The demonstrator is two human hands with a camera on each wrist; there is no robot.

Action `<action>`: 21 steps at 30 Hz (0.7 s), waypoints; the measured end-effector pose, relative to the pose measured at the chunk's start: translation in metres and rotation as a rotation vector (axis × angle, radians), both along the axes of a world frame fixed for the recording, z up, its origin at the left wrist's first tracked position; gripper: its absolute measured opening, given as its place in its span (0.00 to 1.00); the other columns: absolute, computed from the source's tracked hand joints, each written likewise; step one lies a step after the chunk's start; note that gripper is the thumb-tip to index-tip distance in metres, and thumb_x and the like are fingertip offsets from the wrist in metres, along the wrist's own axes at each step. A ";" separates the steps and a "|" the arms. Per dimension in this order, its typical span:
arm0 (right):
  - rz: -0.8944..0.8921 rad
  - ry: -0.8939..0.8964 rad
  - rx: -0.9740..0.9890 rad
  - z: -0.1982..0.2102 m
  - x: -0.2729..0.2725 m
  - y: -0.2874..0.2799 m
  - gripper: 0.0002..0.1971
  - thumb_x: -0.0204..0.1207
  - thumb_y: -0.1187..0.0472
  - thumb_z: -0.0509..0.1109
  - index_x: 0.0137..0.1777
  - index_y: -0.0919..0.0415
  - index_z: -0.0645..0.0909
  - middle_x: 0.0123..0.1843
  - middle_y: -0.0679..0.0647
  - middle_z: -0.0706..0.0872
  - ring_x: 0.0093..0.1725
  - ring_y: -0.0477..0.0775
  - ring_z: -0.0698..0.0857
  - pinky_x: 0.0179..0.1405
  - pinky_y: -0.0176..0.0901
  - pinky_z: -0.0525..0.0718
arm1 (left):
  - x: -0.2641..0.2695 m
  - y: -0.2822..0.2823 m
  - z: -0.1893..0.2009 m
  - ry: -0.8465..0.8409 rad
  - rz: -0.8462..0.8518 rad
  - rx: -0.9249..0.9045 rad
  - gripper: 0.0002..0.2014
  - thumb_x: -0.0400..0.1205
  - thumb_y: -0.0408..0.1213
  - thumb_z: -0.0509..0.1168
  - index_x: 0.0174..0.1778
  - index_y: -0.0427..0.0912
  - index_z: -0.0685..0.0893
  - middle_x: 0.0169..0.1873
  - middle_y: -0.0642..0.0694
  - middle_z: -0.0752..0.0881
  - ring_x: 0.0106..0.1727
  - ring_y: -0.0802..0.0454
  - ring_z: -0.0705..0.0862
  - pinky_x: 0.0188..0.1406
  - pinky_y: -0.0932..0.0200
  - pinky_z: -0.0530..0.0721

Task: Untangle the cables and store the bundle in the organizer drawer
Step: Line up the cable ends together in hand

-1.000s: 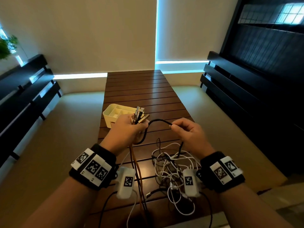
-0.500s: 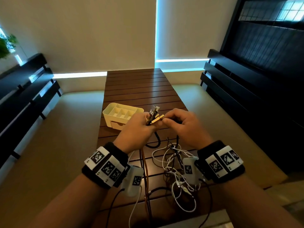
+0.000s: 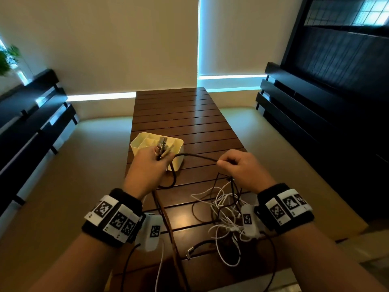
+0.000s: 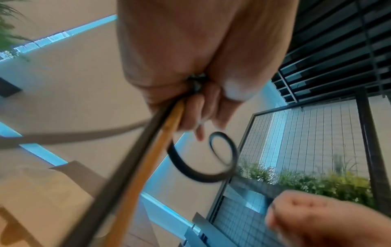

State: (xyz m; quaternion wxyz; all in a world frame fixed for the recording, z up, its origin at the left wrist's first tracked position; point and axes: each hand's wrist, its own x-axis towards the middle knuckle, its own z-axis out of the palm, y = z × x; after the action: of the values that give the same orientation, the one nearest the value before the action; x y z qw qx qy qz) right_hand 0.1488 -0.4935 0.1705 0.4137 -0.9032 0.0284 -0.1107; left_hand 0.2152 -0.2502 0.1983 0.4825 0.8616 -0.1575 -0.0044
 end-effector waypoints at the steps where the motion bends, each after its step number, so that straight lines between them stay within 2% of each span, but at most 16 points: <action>1: 0.023 0.046 -0.127 -0.001 0.002 0.001 0.06 0.82 0.55 0.71 0.43 0.49 0.84 0.43 0.45 0.85 0.43 0.42 0.82 0.45 0.40 0.80 | 0.000 -0.001 0.003 -0.052 0.032 -0.010 0.12 0.87 0.40 0.66 0.36 0.52 0.82 0.26 0.53 0.81 0.27 0.60 0.75 0.26 0.63 0.70; 2: 0.044 0.072 -0.217 -0.003 0.003 0.003 0.05 0.82 0.55 0.71 0.44 0.50 0.85 0.43 0.44 0.84 0.44 0.40 0.82 0.46 0.39 0.78 | -0.001 -0.003 0.006 -0.088 0.035 -0.016 0.12 0.87 0.41 0.65 0.36 0.53 0.82 0.29 0.51 0.81 0.28 0.61 0.77 0.26 0.64 0.71; 4: 0.094 0.063 -0.275 -0.005 0.005 0.012 0.06 0.81 0.55 0.71 0.45 0.53 0.87 0.43 0.43 0.82 0.44 0.40 0.80 0.46 0.38 0.76 | -0.004 -0.010 0.011 -0.115 -0.043 -0.002 0.08 0.87 0.41 0.65 0.41 0.52 0.83 0.36 0.53 0.83 0.32 0.63 0.80 0.29 0.66 0.75; 6: 0.163 -0.021 -0.255 -0.003 0.006 0.023 0.05 0.80 0.56 0.72 0.46 0.54 0.88 0.42 0.43 0.81 0.43 0.40 0.80 0.45 0.37 0.77 | -0.006 -0.017 0.011 -0.128 -0.179 0.099 0.05 0.86 0.41 0.66 0.45 0.49 0.84 0.40 0.53 0.85 0.37 0.59 0.81 0.38 0.58 0.80; 8: 0.220 -0.125 -0.210 0.005 0.007 0.032 0.03 0.80 0.57 0.72 0.46 0.52 0.88 0.41 0.44 0.81 0.41 0.40 0.79 0.42 0.35 0.76 | -0.008 -0.022 0.008 -0.123 -0.332 0.151 0.06 0.85 0.40 0.68 0.44 0.45 0.85 0.37 0.46 0.86 0.35 0.57 0.80 0.37 0.57 0.78; 9: 0.234 -0.163 -0.180 0.010 0.007 0.034 0.03 0.80 0.58 0.72 0.46 0.50 0.87 0.40 0.44 0.80 0.40 0.41 0.79 0.41 0.34 0.75 | -0.008 -0.022 0.008 -0.092 -0.394 0.144 0.06 0.85 0.41 0.68 0.44 0.43 0.85 0.36 0.44 0.86 0.33 0.58 0.79 0.35 0.59 0.77; 11: 0.234 -0.208 -0.134 0.019 0.006 0.035 0.03 0.80 0.60 0.71 0.47 0.54 0.86 0.41 0.43 0.80 0.40 0.41 0.78 0.40 0.30 0.75 | -0.008 -0.022 0.008 -0.024 -0.462 0.111 0.08 0.84 0.42 0.69 0.43 0.42 0.85 0.33 0.44 0.85 0.30 0.59 0.76 0.31 0.64 0.75; 13: 0.223 -0.234 -0.100 0.023 0.003 0.035 0.02 0.80 0.61 0.71 0.48 0.55 0.86 0.41 0.42 0.81 0.40 0.41 0.79 0.40 0.28 0.75 | -0.008 -0.021 0.008 0.005 -0.475 0.075 0.08 0.84 0.41 0.70 0.40 0.44 0.83 0.31 0.44 0.83 0.29 0.56 0.78 0.31 0.64 0.77; 16: 0.180 -0.211 0.035 0.019 -0.001 0.036 0.03 0.82 0.58 0.70 0.48 0.52 0.85 0.40 0.44 0.84 0.38 0.41 0.80 0.38 0.30 0.77 | -0.009 -0.021 0.012 -0.083 -0.433 0.042 0.09 0.84 0.41 0.69 0.38 0.44 0.83 0.30 0.42 0.82 0.30 0.55 0.77 0.32 0.53 0.77; 17: 0.163 -0.181 0.089 0.015 -0.002 0.037 0.05 0.84 0.57 0.68 0.48 0.52 0.85 0.38 0.45 0.84 0.36 0.41 0.79 0.36 0.31 0.76 | -0.010 -0.020 0.014 -0.099 -0.393 -0.003 0.10 0.84 0.41 0.69 0.38 0.42 0.83 0.28 0.44 0.81 0.29 0.55 0.75 0.32 0.50 0.75; 19: 0.126 -0.098 0.194 0.006 -0.004 0.041 0.08 0.86 0.53 0.64 0.49 0.51 0.84 0.35 0.49 0.82 0.34 0.44 0.79 0.35 0.37 0.78 | -0.007 -0.017 0.016 -0.103 -0.309 -0.121 0.14 0.84 0.42 0.69 0.35 0.39 0.80 0.22 0.54 0.76 0.26 0.56 0.72 0.30 0.49 0.73; 21: 0.109 -0.011 0.287 -0.006 -0.006 0.044 0.11 0.87 0.50 0.61 0.50 0.52 0.83 0.36 0.51 0.82 0.35 0.46 0.81 0.39 0.43 0.81 | -0.003 -0.011 0.015 -0.126 -0.260 -0.200 0.18 0.84 0.45 0.69 0.35 0.36 0.78 0.20 0.56 0.73 0.24 0.55 0.70 0.29 0.47 0.72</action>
State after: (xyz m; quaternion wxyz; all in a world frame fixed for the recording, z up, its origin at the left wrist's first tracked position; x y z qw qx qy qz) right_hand 0.1431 -0.4498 0.1649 0.5439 -0.8345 -0.0072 -0.0879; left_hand 0.2123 -0.2614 0.2136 0.5503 0.7803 -0.2972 0.0032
